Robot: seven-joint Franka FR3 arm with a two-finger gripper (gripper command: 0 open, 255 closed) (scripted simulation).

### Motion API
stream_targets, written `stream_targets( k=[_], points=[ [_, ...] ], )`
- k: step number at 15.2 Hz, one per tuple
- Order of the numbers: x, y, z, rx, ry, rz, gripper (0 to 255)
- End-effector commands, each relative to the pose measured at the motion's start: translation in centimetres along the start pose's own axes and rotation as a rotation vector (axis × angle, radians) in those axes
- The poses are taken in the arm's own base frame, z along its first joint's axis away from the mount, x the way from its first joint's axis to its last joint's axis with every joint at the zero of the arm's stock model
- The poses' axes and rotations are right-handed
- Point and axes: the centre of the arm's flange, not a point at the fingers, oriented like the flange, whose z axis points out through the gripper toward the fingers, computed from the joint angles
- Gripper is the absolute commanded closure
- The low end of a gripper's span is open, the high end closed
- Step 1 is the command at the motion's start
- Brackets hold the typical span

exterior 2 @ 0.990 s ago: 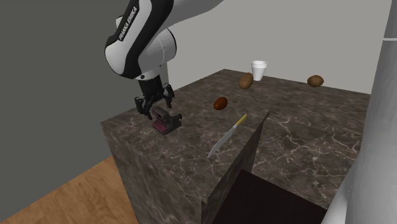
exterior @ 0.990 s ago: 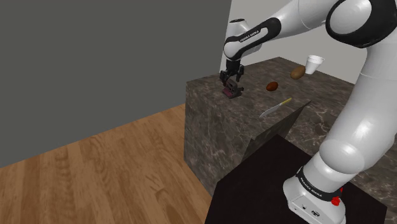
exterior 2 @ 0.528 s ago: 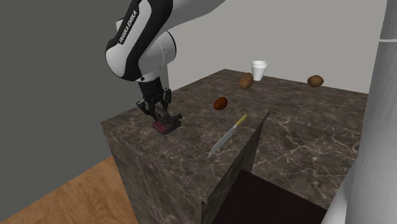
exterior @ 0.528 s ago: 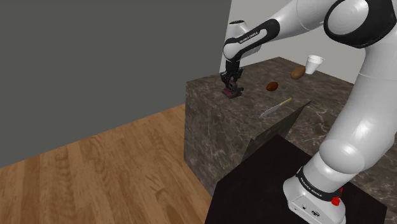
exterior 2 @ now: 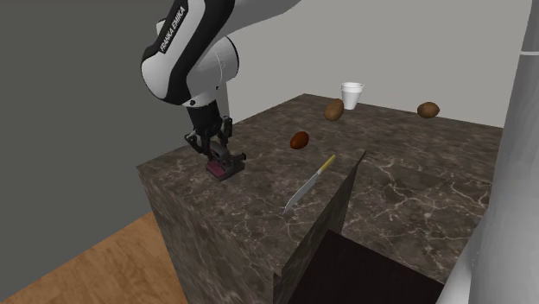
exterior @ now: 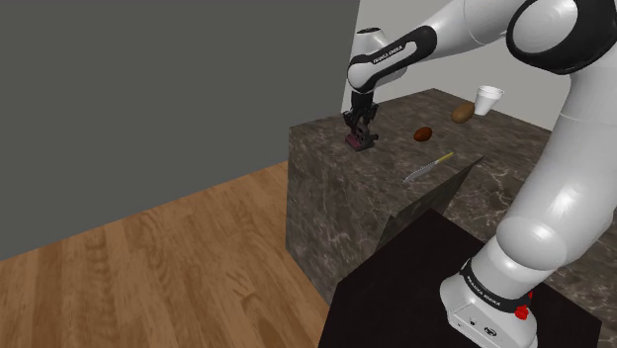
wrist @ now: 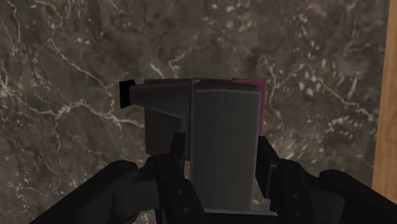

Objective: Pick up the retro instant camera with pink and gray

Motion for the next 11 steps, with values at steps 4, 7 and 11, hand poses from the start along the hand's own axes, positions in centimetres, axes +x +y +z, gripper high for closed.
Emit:
stream_targets(
  k=[4, 7, 11],
  points=[
    [0.1, 0.4, -2.6, 0.000, 0.000, 0.000, 255],
    [0.1, 0.7, -4.2, 0.000, 0.000, 0.000, 255],
    [0.1, 1.0, -6.3, 0.000, 0.000, 0.000, 255]
  ],
)
